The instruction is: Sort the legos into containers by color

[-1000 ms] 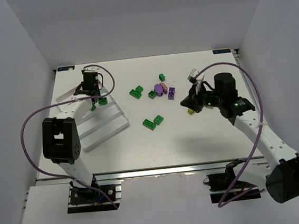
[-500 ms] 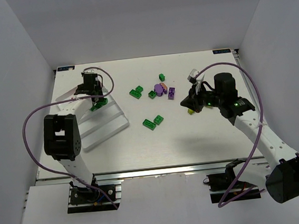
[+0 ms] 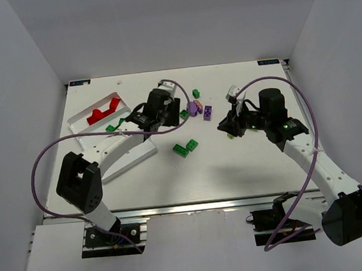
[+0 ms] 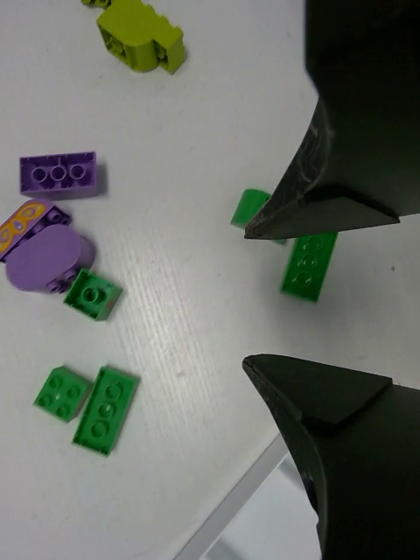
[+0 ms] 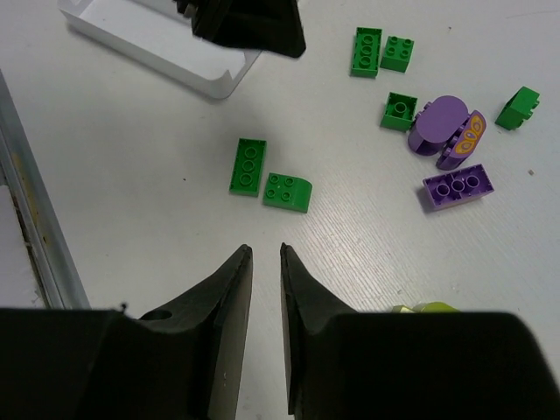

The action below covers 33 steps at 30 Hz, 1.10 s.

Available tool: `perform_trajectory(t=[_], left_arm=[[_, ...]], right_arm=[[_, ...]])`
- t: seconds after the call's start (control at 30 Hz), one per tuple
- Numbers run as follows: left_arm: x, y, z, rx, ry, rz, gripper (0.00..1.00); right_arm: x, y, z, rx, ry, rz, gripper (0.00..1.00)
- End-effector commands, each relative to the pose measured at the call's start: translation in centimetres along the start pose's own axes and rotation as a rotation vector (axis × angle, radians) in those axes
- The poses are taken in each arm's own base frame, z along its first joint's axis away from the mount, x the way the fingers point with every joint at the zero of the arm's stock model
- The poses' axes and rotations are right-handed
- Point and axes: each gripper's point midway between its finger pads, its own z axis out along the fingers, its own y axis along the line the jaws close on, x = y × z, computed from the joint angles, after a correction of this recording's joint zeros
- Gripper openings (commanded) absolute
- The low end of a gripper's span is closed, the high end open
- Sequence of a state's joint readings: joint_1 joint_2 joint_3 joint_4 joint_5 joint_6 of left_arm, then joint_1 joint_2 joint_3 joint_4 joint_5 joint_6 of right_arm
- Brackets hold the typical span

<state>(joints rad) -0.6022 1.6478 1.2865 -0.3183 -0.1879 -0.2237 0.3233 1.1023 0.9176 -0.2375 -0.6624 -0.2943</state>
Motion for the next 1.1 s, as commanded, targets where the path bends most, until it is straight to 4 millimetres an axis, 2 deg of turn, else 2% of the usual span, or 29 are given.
perform_trajectory(t=[0.0,0.13,0.17,0.2,0.23,0.27,0.3,0.43,0.57,0.73,0.77,0.8,0.83,0.87,0.93,1.07], left_arm=[[0.7,0.5,-0.2,-0.033,0.039,-0.116,0.66],[2.2,-1.0,0.4,-0.016,0.090,-0.355,0.75],[3.3,-1.2,0.5,-0.016,0.118,-0.393,0.77],[3.9,-1.2,0.5,-0.024,0.128,-0.428,0.77],[4.2,-1.2,0.5,-0.041,0.130,-0.496,0.85],[4.4,-0.6,0.3,-0.076,0.116,-0.529,0.85],[5.8,-0.2,0.3,-0.099,0.136,-0.551,0.85],[7.4,0.3,0.3,-0.155,0.133,-0.680,0.86],[8.6,0.7,0.5,-0.235,0.136,-0.710,0.86],[10.1,-0.6,1.5,-0.258,0.159,-0.711,0.87],[10.0,-1.2,1.7,-0.252,0.158,-0.706,0.87],[10.2,-1.3,1.9,-0.258,0.169,-0.702,0.87],[11.4,-1.3,2.3,-0.286,0.202,-0.689,0.87],[11.2,-1.7,2.7,-0.288,0.203,-0.687,0.87],[12.5,-1.5,3.2,-0.331,0.240,-0.670,0.88],[13.3,-1.8,3.8,-0.344,0.258,-0.669,0.89]], right_arm=[[-0.1,0.1,0.1,-0.002,-0.004,-0.016,0.25],[-0.4,0.0,0.0,0.008,-0.009,-0.020,0.25],[-0.5,-0.1,-0.1,0.011,-0.010,-0.020,0.25],[-0.6,-0.1,-0.1,0.012,-0.013,-0.024,0.25],[-0.5,0.0,-0.1,0.014,-0.013,-0.023,0.25],[-0.6,0.0,-0.2,0.013,-0.015,-0.023,0.25],[-0.6,0.0,-0.2,0.013,-0.015,-0.023,0.26],[-0.7,0.0,-0.2,0.012,-0.019,-0.024,0.26],[-0.7,0.1,-0.3,0.012,-0.019,-0.024,0.26],[-1.0,0.2,-0.4,0.012,-0.028,-0.031,0.26],[-1.0,0.2,-0.4,0.013,-0.028,-0.029,0.26],[-1.1,0.2,-0.5,0.013,-0.031,-0.033,0.26],[-1.2,0.2,-0.6,0.016,-0.033,-0.034,0.26],[-1.3,0.3,-0.6,0.014,-0.036,-0.037,0.26],[-1.4,0.4,-0.7,0.014,-0.041,-0.042,0.26],[-1.8,0.6,-0.9,0.011,-0.053,-0.050,0.26]])
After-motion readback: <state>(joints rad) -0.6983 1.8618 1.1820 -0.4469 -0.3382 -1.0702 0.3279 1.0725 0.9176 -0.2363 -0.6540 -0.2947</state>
